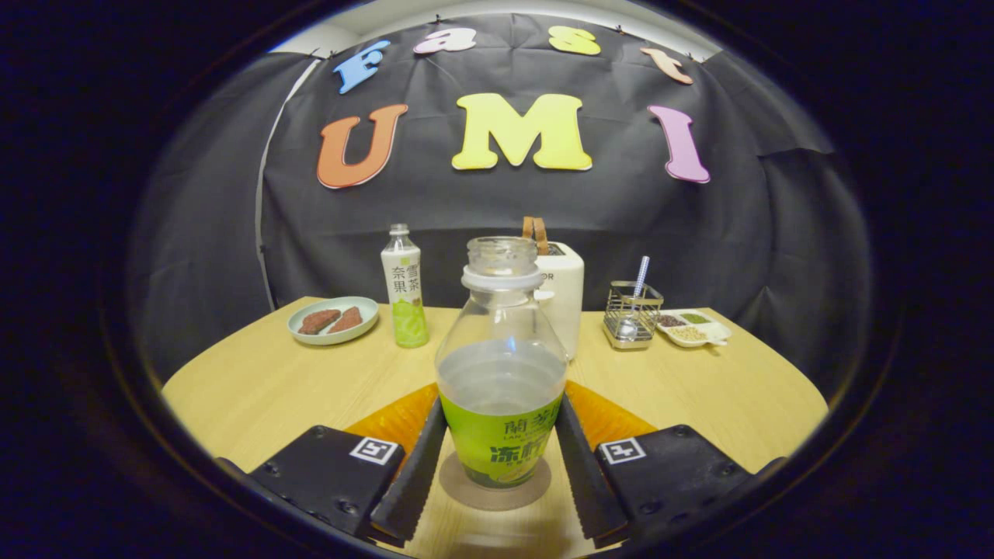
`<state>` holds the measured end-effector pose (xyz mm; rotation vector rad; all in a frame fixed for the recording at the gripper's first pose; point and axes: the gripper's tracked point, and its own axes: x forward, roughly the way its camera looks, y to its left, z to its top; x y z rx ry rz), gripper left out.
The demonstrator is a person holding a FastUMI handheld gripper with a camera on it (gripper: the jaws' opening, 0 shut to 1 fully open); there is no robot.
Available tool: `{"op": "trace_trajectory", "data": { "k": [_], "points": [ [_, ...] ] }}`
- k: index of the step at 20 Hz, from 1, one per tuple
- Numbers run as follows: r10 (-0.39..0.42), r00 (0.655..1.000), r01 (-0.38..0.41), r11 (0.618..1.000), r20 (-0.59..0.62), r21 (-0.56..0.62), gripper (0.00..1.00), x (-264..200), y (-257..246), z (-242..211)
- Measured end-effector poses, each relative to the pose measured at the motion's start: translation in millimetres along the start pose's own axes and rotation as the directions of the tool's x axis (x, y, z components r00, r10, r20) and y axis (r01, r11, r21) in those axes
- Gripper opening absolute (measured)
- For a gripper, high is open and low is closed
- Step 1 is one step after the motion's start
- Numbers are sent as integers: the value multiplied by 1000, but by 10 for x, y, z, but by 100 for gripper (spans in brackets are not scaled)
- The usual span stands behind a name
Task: Take the bottle from table, then pour the juice into the cup, finally place the bottle on the coaster
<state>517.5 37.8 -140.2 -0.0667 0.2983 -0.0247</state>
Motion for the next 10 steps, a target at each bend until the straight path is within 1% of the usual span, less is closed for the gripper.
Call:
{"op": "trace_trajectory", "data": {
  "k": [4,7,8,10],
  "points": [
    [7,1000,-7,1000,-3,4,82,-13,-11,5],
    [-7,1000,7,1000,-26,-16,87,-24,-21,-3],
    [-9,999,9,1000,-30,-25,95,-34,-2,5],
    [-23,999,22,999,-30,-43,99,-118,-18,38]
  ]
}}
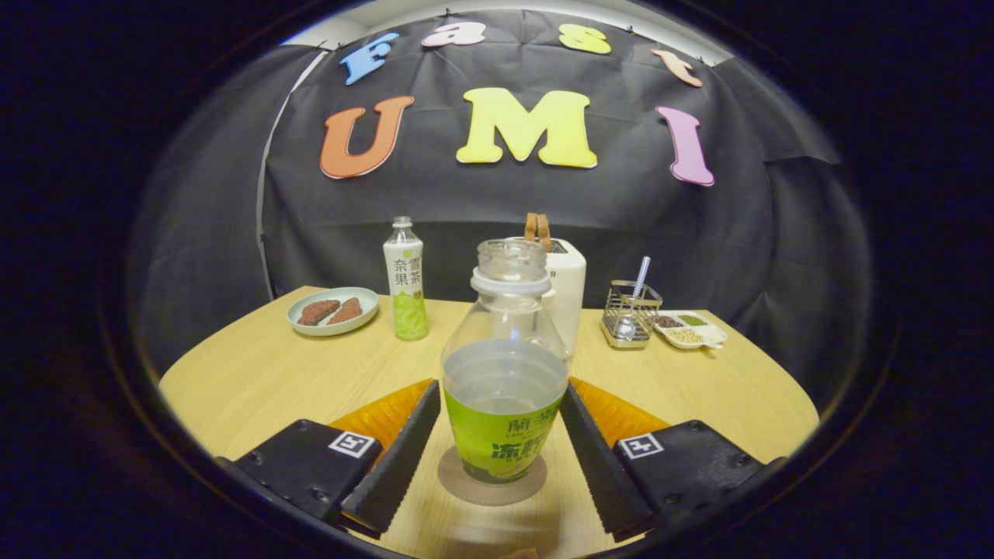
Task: Take the bottle from table, then pour the juice into the cup, finally place the bottle on the coaster
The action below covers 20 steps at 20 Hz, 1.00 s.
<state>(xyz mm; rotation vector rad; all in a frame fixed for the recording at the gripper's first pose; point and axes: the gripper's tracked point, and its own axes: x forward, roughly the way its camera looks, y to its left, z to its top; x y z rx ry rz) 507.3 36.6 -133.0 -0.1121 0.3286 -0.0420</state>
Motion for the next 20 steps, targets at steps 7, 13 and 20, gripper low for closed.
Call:
{"op": "trace_trajectory", "data": {
  "k": [7,13,20],
  "points": [
    [6,999,-8,999,52,33,99,-584,-31,148],
    [5,992,-6,1000,128,3,99,-1407,-34,289],
    [4,979,-4,1000,205,-2,99,-2440,-114,214]
  ]
}}
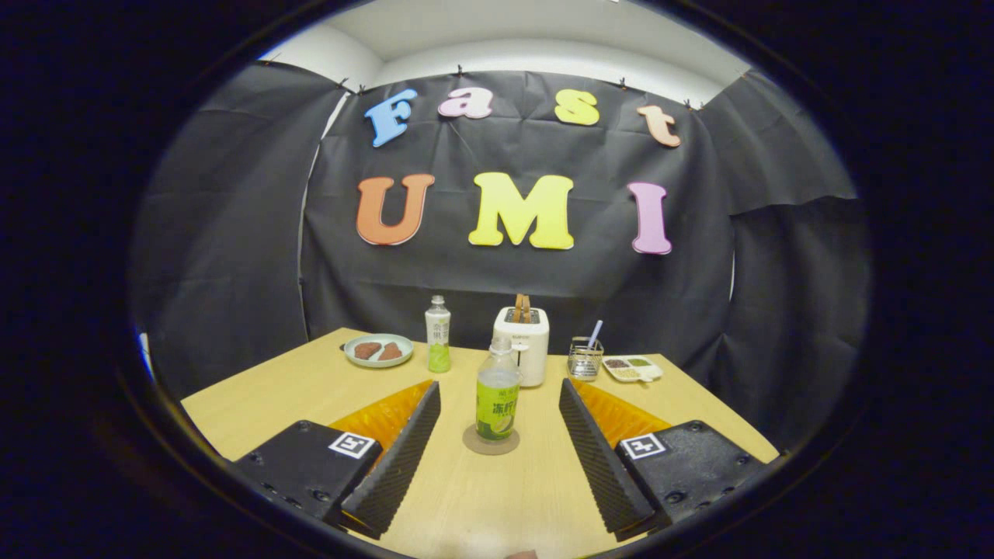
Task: Take the bottle from table, then pour the juice into the cup, finally place the bottle on the coaster
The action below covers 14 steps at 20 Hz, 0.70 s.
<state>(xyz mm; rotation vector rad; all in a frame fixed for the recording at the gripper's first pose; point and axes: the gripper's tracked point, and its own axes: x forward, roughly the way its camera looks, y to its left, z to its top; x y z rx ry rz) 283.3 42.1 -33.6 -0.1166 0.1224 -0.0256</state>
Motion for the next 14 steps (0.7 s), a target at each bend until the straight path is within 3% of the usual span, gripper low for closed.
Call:
{"op": "trace_trajectory", "data": {
  "k": [7,14],
  "points": [
    [-31,997,30,999,72,15,99,-899,-168,-215],
    [-70,995,66,996,73,62,99,-1338,-465,-647]
  ]
}}
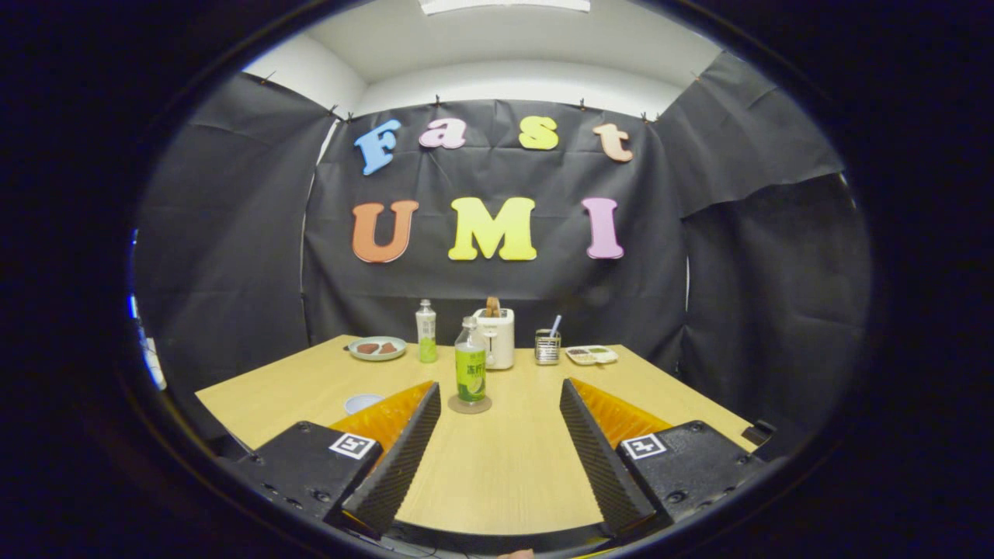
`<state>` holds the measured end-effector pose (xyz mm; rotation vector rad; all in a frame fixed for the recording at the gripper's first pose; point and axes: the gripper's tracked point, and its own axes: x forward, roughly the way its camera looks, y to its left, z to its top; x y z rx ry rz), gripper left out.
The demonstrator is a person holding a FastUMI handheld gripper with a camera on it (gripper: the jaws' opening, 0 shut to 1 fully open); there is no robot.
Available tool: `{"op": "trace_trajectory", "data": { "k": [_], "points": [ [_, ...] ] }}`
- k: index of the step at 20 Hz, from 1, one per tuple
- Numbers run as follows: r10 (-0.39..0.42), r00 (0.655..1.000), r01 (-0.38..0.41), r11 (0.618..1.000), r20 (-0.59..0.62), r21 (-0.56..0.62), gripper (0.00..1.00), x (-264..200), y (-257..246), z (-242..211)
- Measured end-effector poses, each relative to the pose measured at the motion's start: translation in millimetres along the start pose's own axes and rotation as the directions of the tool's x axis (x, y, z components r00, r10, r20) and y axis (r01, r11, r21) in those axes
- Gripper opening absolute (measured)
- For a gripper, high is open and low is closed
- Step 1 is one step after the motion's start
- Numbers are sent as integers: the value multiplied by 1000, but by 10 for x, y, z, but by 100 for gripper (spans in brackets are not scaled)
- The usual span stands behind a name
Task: Take the bottle from table, then pour the juice into the cup, finally place the bottle on the coaster
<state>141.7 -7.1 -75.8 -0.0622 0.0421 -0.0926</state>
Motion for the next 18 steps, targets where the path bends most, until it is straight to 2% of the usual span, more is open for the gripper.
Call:
{"op": "trace_trajectory", "data": {
  "k": [9,18],
  "points": [
    [-1,1000,1,998,6,-62,100,75,-4,-232],
    [4,1000,-3,999,13,-33,100,117,-54,-257]
  ]
}}
